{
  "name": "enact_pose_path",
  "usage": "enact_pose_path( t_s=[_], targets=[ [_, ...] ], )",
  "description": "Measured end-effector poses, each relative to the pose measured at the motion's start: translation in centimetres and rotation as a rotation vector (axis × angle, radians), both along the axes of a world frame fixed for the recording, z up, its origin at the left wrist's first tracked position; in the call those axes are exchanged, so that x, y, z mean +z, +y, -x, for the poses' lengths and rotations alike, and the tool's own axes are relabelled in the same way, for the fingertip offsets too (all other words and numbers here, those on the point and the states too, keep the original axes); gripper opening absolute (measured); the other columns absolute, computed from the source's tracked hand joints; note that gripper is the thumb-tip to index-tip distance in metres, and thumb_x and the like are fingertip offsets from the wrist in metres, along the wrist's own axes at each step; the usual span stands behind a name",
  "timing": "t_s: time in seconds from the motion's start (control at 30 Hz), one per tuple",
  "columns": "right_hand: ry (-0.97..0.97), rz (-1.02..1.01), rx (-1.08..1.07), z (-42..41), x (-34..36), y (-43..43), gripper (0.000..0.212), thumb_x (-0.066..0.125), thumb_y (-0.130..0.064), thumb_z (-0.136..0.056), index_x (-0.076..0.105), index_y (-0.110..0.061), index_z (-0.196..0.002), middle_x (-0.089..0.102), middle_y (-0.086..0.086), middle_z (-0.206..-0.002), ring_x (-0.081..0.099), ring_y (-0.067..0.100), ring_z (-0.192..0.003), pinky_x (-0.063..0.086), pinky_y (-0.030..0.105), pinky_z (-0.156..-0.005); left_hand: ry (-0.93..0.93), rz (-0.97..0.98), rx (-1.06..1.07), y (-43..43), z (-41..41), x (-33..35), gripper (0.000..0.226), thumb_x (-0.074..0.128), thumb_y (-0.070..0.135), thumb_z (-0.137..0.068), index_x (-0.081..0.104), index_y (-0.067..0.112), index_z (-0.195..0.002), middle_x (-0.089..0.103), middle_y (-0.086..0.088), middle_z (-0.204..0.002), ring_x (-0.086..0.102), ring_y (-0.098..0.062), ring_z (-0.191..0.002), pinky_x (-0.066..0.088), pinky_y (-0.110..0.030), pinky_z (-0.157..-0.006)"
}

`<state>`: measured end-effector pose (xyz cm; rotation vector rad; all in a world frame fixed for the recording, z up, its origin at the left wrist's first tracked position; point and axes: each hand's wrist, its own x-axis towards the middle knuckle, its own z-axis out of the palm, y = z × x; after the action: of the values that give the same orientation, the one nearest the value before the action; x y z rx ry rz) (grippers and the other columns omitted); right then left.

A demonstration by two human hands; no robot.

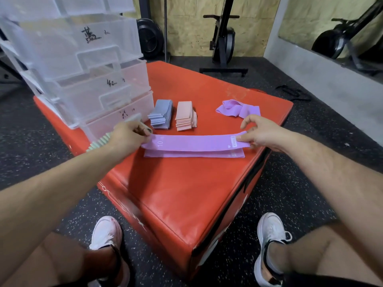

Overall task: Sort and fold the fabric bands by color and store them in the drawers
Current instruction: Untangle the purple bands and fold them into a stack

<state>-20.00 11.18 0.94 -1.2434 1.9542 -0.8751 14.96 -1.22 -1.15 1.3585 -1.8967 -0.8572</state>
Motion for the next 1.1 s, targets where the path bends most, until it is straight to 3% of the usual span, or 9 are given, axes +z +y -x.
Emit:
enact_pose_path(
  t_s=[0.13, 0.23, 0.37, 0.47, 0.53, 0.67, 0.8, 0.97, 1.1],
  targets=[
    [0.234, -0.013, 0.032, -0.2, -1.4, -0.2, 0.02, 0.078, -0.014, -0.083, 0.061, -0.014, -0.094, 0.06, 0.007, -0.065, 0.054, 0.018, -0.051, 0.044, 0.026, -0.054, -0.14, 0.052, 0.031, -0.1, 0.0, -0.9, 0.014, 0.073, 0.0, -0.08, 0.074, 0.006, -0.092, 0.067, -0.003, -0.09, 0.058, -0.012, -0.084, 0.036, 0.001, -0.057],
    [0.327, -0.021, 0.056, -0.4, -2.1, -0.2, 0.024, 0.077, -0.016, -0.082, 0.058, -0.016, -0.097, 0.058, 0.007, -0.068, 0.052, 0.021, -0.059, 0.043, 0.032, -0.061, -0.228, 0.068, 0.014, -0.3, 0.0, -1.8, 0.011, 0.073, 0.005, -0.081, 0.074, 0.011, -0.091, 0.068, -0.002, -0.088, 0.058, -0.015, -0.081, 0.038, -0.01, -0.058],
    [0.437, -0.052, 0.099, -0.7, -2.6, -0.1, 0.016, 0.074, -0.019, -0.085, 0.06, -0.02, -0.092, 0.059, 0.002, -0.073, 0.052, 0.017, -0.06, 0.04, 0.03, -0.056, -0.299, 0.116, -0.002, -0.5, -0.2, -2.6, 0.01, 0.071, 0.009, -0.083, 0.074, 0.014, -0.091, 0.067, 0.001, -0.086, 0.057, -0.014, -0.08, 0.036, -0.017, -0.059],
    [0.478, -0.069, 0.128, -0.9, -2.6, 0.0, 0.007, 0.072, -0.019, -0.085, 0.067, -0.022, -0.084, 0.061, -0.005, -0.077, 0.053, 0.013, -0.062, 0.038, 0.025, -0.055, -0.357, 0.196, -0.053, -0.7, -0.2, -3.1, 0.01, 0.068, 0.006, -0.083, 0.074, 0.012, -0.089, 0.066, -0.003, -0.086, 0.056, -0.016, -0.079, 0.033, -0.016, -0.058],
    [0.5, -0.093, 0.148, -1.1, -2.4, 0.1, 0.005, 0.069, -0.019, -0.085, 0.07, -0.024, -0.084, 0.061, -0.007, -0.077, 0.053, 0.009, -0.062, 0.036, 0.023, -0.054, -0.408, 0.281, -0.099, -0.9, -0.2, -3.4, 0.013, 0.066, 0.001, -0.081, 0.074, 0.008, -0.087, 0.057, -0.005, -0.089, 0.056, -0.022, -0.083, 0.033, -0.018, -0.068],
    [0.491, -0.111, 0.152, -1.2, -2.3, 0.2, 0.015, 0.063, -0.011, -0.085, 0.072, -0.023, -0.087, 0.062, -0.008, -0.078, 0.053, 0.008, -0.061, 0.036, 0.02, -0.052, -0.461, 0.343, -0.128, -0.9, -0.2, -3.7, 0.016, 0.061, -0.006, -0.08, 0.073, 0.003, -0.086, 0.043, -0.006, -0.096, 0.053, -0.026, -0.083, 0.037, -0.022, -0.077],
    [0.524, -0.11, 0.165, -1.1, -2.3, 0.2, 0.014, 0.063, -0.012, -0.085, 0.071, -0.024, -0.085, 0.064, -0.005, -0.078, 0.055, 0.011, -0.061, 0.037, 0.022, -0.052, -0.54, 0.349, -0.141, -0.7, 0.1, -3.6, 0.02, 0.055, -0.003, -0.079, 0.071, 0.008, -0.082, 0.051, -0.01, -0.1, 0.052, -0.031, -0.093, 0.044, -0.034, -0.086],
    [0.711, -0.089, 0.184, -1.3, -1.2, -0.4, 0.009, 0.063, -0.035, -0.089, 0.068, -0.032, -0.096, 0.051, -0.001, -0.106, 0.06, 0.015, -0.085, 0.051, 0.035, -0.081, -0.558, 0.427, -0.18, -0.2, 1.9, -2.5, 0.013, 0.058, 0.007, -0.079, 0.069, 0.014, -0.079, 0.06, -0.01, -0.091, 0.057, -0.035, -0.09, 0.049, -0.043, -0.083],
    [0.74, -0.002, 0.188, -2.6, 1.0, -1.4, 0.017, 0.059, -0.043, -0.092, 0.067, -0.036, -0.104, 0.049, 0.0, -0.113, 0.06, 0.02, -0.096, 0.052, 0.041, -0.088, -0.449, 0.441, -0.203, 0.0, 6.2, -0.9, 0.009, 0.065, 0.021, -0.084, 0.071, 0.016, -0.089, 0.063, -0.007, -0.094, 0.06, -0.029, -0.095, 0.05, -0.041, -0.085]
  ],
)
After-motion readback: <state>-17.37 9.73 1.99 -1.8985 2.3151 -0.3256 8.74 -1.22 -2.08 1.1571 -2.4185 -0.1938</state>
